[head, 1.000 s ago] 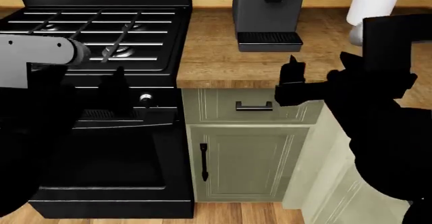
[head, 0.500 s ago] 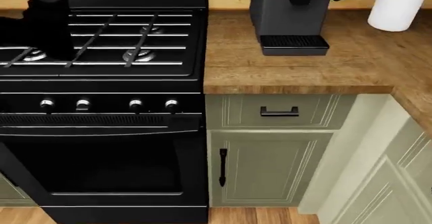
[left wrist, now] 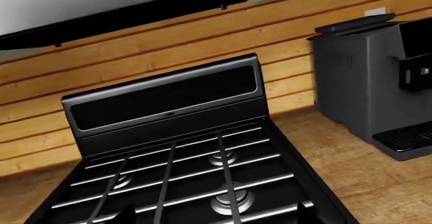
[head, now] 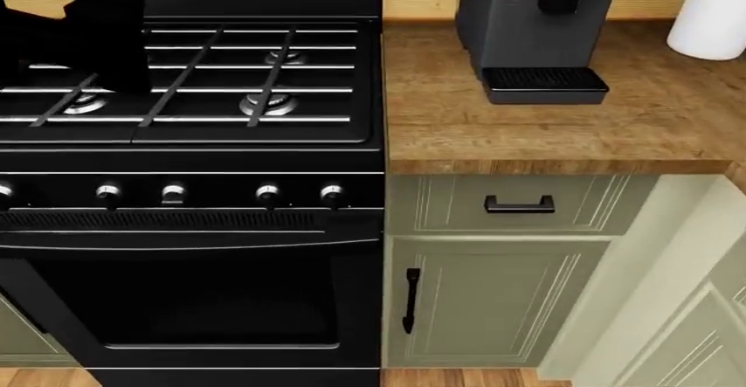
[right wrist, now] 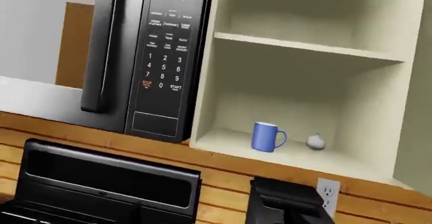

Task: Pick the mug from the cabinet, place it under the coffee machine dispenser, and press the start button.

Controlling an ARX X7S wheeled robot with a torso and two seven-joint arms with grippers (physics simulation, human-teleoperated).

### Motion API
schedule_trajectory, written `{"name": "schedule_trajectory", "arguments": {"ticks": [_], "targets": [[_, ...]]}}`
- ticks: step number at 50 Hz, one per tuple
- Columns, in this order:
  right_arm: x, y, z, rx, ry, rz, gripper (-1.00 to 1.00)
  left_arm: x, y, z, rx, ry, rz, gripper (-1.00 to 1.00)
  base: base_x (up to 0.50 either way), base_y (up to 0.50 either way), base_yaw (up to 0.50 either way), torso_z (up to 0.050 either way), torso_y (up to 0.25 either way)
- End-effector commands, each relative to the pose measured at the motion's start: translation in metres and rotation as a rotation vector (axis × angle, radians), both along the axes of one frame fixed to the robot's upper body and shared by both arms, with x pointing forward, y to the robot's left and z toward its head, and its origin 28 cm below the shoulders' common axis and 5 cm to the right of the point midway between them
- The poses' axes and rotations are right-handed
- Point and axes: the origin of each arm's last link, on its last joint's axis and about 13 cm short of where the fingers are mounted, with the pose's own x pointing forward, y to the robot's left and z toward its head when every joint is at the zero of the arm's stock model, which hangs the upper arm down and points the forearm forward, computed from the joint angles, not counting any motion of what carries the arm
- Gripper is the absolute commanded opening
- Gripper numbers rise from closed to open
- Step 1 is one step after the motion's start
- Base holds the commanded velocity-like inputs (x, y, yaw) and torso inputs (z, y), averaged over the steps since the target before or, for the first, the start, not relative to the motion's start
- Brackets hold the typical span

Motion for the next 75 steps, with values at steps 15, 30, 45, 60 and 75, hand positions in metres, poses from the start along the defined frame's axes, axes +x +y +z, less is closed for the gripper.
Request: {"name": "schedule_trajectory", "arguments": {"ticks": [15,30,45,60,75], "targets": [[0.015,-0.004,0.041,0.033,-0.021,-0.37,1.0,0.003,-0.01,0.004,0.002,-0.014,-0.057,1.0,0.0,0.0,0.0,0.0,0.0],[0.015,-0.004,0.041,0.033,-0.021,-0.37,1.0,-0.002,-0.007,0.002,-0.015,-0.022,-0.065,1.0,0.13,0.13,0.0,0.0,0.0],[0.015,-0.004,0.041,0.033,-0.021,-0.37,1.0,-0.007,-0.005,0.001,-0.024,-0.025,-0.074,1.0,0.3,0.38,0.0,0.0,0.0],[0.015,-0.004,0.041,0.033,-0.021,-0.37,1.0,-0.012,-0.007,0.003,-0.025,-0.023,-0.077,1.0,0.47,-0.06,0.0,0.0,0.0],[0.015,-0.004,0.041,0.033,-0.021,-0.37,1.0,-0.019,-0.01,0.006,-0.011,-0.03,-0.071,1.0,0.33,-0.31,0.0,0.0,0.001]]}}
